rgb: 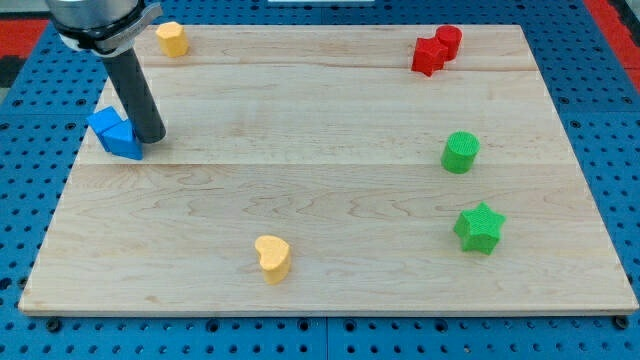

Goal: Push the yellow hexagon vertical to the yellow heart on the top

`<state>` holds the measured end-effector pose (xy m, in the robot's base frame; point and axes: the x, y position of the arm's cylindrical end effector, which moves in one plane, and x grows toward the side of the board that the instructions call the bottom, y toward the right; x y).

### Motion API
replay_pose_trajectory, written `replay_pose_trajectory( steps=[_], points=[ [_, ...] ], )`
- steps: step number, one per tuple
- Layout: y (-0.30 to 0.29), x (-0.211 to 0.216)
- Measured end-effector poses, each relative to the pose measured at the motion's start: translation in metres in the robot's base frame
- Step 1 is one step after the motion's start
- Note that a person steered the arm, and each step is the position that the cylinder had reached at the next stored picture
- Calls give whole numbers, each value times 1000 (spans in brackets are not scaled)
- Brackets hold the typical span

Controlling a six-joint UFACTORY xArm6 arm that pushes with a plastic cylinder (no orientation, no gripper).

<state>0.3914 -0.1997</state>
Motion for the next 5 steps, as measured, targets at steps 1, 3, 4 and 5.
replay_pose_trajectory(
  steps=[1,3,4,5],
  points=[
    [21,-53],
    [-50,-155],
    [-49,-195],
    [-7,-194]
  ],
)
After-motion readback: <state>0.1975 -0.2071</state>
